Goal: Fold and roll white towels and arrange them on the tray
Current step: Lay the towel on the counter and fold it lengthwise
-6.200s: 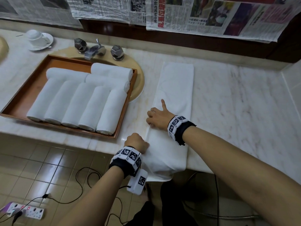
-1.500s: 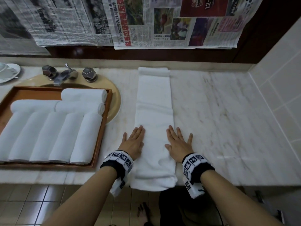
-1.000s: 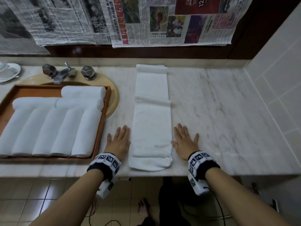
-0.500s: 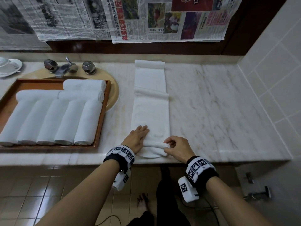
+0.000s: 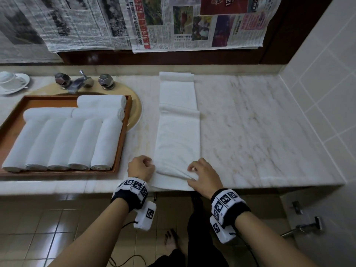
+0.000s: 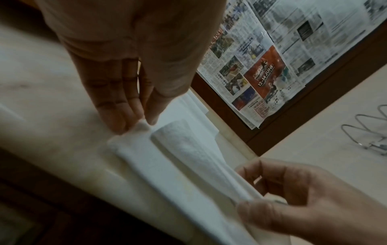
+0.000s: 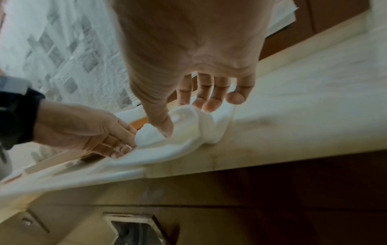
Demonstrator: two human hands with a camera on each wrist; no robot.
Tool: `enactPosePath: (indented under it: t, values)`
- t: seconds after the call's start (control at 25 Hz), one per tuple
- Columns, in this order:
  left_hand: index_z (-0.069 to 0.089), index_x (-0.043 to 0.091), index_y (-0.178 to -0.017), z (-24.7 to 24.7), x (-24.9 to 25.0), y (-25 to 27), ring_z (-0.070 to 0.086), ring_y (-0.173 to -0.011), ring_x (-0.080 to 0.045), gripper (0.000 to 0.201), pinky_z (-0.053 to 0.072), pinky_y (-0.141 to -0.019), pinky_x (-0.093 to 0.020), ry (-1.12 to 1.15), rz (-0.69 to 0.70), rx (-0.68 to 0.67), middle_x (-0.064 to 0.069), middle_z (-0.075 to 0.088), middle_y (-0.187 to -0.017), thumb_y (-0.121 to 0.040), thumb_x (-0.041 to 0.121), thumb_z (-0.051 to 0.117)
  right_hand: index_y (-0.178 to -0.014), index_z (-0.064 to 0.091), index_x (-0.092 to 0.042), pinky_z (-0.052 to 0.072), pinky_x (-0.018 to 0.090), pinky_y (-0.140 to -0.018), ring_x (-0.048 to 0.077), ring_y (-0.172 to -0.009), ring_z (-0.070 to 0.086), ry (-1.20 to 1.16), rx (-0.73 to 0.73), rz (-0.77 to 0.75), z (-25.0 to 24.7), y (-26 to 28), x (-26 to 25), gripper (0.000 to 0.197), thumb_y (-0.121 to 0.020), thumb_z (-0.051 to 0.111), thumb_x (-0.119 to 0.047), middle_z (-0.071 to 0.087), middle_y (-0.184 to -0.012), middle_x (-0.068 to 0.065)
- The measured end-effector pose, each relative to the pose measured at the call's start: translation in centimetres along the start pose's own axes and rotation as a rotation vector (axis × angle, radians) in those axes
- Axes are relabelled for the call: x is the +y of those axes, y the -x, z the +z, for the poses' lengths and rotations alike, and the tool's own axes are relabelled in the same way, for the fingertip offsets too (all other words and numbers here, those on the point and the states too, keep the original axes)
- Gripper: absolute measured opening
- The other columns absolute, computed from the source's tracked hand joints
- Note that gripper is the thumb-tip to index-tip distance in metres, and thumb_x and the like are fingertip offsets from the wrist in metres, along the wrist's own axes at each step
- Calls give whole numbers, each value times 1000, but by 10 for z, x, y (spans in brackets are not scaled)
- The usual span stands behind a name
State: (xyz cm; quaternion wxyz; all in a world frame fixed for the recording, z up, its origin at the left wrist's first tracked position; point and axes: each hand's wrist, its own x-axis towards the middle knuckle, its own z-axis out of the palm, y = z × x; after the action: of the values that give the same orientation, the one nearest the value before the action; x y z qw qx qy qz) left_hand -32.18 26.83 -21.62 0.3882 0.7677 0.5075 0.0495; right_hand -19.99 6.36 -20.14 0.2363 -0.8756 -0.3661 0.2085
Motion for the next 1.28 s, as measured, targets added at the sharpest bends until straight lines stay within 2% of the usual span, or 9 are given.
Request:
enactPosePath:
  t: [0.16,0.4,0.56,0.72,0.84,0.92,1.0,1.2,1.28]
  values:
    - [71,23,-67,-3,-9,8,70,-65,-20,20,61,-73,-39,76,-95,-98,0,71,-65,-64,6,82,-96,68,-25,43,30,-81,13,-92,51,90,-98,-56,10,-9,-22,15,-82,68,-30,55,-93,-9]
    - [70,21,-61,-6,-12,6,71,-60,-20,26,62,-68,-37,156,-125,-113,-3,71,-64,-60,2,87,-88,66,-22,46,23,-66,7,-70,51,-236,126,-270,15,-1,-34,14,-82,66,-10,55,-81,-11]
    - [71,24,-57,-7,-12,2,71,-67,-23,31,61,-70,-38,95,-146,-111,-4,72,-69,-68,-5,76,-110,69,-28,43,30,-85,10,-92,50,5,-150,-321,27,4,-26,25,-91,59,-16,57,-97,-8]
    - [74,20,-68,-17,-1,-1,71,-74,-24,22,60,-75,-37,39,-142,-178,-7,74,-79,-73,-2,73,-107,72,-34,38,36,-94,8,-98,48,49,-244,-249,21,4,-22,30,-87,54,-21,57,-98,-16]
    - [67,18,-113,-7,21,4,57,-113,-26,27,48,-95,-35,-222,117,-21,-7,61,-124,-87,13,62,-119,67,-27,35,41,-103,12,-120,45,93,-96,-175,13,-13,-17,34,-91,50,-19,56,-127,-10]
    - [36,13,-147,13,36,10,26,-143,-25,52,25,-114,-40,-300,393,-176,-7,28,-157,-98,26,49,-148,36,-21,19,47,-115,16,-146,16,229,-152,-109,12,-28,-15,50,-99,42,-26,20,-160,-4]
    - [3,16,-156,30,37,15,-5,-150,-17,62,2,-119,-46,-486,517,-402,1,-7,-163,-104,35,31,-156,1,-20,-1,59,-116,12,-148,-14,361,-286,-64,14,-34,-10,63,-103,29,-38,-17,-161,-6]
    - [20,8,-152,26,46,5,13,-148,-22,58,9,-119,-47,-529,197,-85,-6,11,-162,-104,39,24,-152,-14,-9,-10,63,-111,19,-145,-24,362,-205,353,-3,-51,9,74,-101,18,-52,-28,-157,4]
    - [9,8,-154,27,66,-7,2,-150,-23,59,3,-119,-46,-454,287,-181,-7,-1,-163,-105,38,20,-152,-15,-12,-9,63,-113,19,-146,-23,355,-200,249,-7,-62,5,71,-102,21,-47,-29,-157,1]
